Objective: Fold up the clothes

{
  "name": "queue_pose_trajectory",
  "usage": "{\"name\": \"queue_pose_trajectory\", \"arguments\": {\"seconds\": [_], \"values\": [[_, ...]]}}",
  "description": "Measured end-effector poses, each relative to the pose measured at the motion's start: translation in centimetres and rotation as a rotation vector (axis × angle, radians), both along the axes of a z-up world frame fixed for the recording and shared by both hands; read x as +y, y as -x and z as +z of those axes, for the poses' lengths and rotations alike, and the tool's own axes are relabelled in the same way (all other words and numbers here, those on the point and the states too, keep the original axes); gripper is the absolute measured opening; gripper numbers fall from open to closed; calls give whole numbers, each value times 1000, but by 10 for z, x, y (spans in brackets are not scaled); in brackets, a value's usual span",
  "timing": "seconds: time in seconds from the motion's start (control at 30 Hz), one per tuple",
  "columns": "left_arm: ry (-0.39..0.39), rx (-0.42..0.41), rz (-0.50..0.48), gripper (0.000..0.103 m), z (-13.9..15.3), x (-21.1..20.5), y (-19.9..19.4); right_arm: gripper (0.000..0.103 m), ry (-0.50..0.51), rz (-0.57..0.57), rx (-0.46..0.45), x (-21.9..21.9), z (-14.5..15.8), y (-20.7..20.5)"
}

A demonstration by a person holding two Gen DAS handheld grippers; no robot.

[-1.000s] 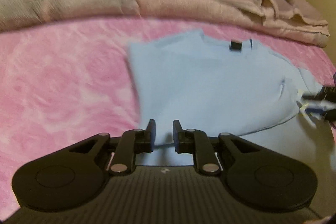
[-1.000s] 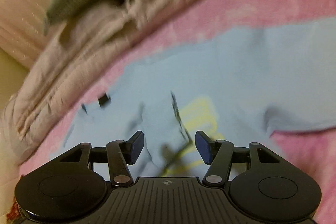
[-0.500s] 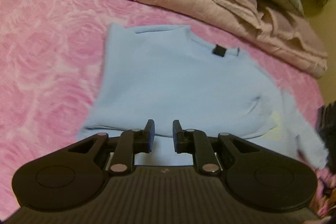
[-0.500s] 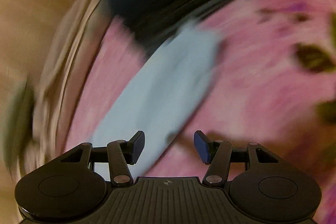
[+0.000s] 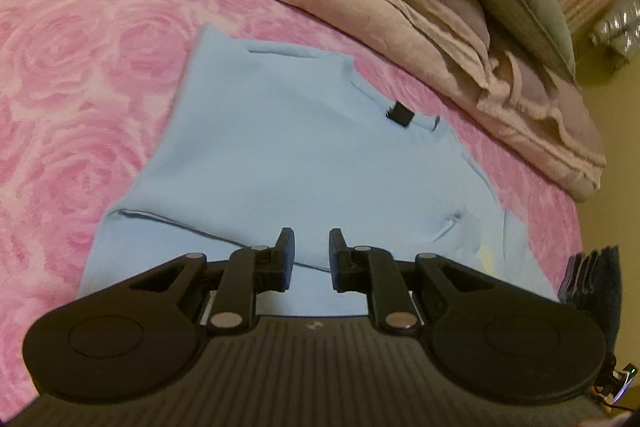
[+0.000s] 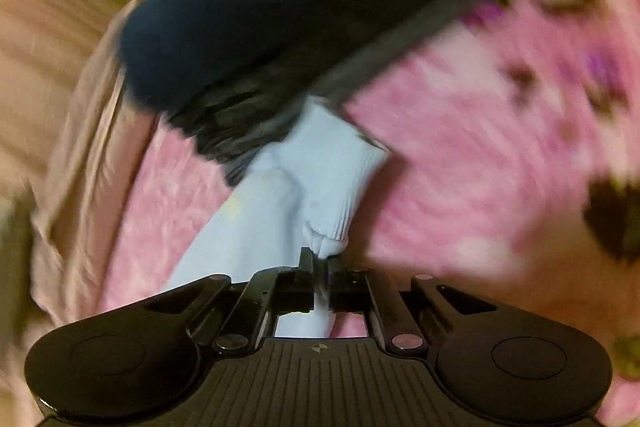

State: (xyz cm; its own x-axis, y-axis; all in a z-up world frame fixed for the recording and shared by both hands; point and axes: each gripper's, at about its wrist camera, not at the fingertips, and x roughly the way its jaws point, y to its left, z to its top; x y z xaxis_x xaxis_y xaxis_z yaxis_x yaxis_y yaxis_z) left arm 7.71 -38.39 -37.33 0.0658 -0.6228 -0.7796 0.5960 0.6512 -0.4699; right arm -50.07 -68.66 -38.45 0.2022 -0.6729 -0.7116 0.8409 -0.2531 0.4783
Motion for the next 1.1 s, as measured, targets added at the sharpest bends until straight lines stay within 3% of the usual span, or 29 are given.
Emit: {"name": "queue_pose_trajectory", "arguments": {"seconds": [0.1,0.17,0.23,0.37,0.4,0.43,0.47,0.5,0.6,0.73,0.87,1.03,1.07,1.1], "values": [[16,15,30,13,1,15,-7,3,36,73,75,-9,16,-25],[28,25,49,13,2,25,-11,3,144,200,139,-4,50,-79],[39,36,68,13,1,35,-15,3,262,358,167,13,86,-142],[55,62,128,13,0,58,-25,3,451,755,91,93,135,-275],[54,68,147,13,-1,64,-29,17,468,867,73,114,138,-308],[50,73,164,13,-2,70,-32,37,464,968,79,136,136,-339],[46,77,175,13,-3,75,-35,98,445,1046,103,157,130,-365],[44,80,183,14,-4,79,-38,102,426,1114,123,175,120,-384],[38,85,187,15,-6,87,-45,102,330,1222,239,206,81,-404],[36,93,164,17,-13,82,-49,102,200,1176,497,194,30,-382],[44,93,135,18,-17,67,-48,102,202,1087,783,152,-10,-361],[41,73,93,20,-17,47,-43,102,259,1080,957,131,-28,-340],[36,70,90,20,-17,43,-42,98,273,1083,990,130,-32,-339],[30,67,87,20,-18,40,-42,89,288,1081,1017,129,-34,-336]]}}
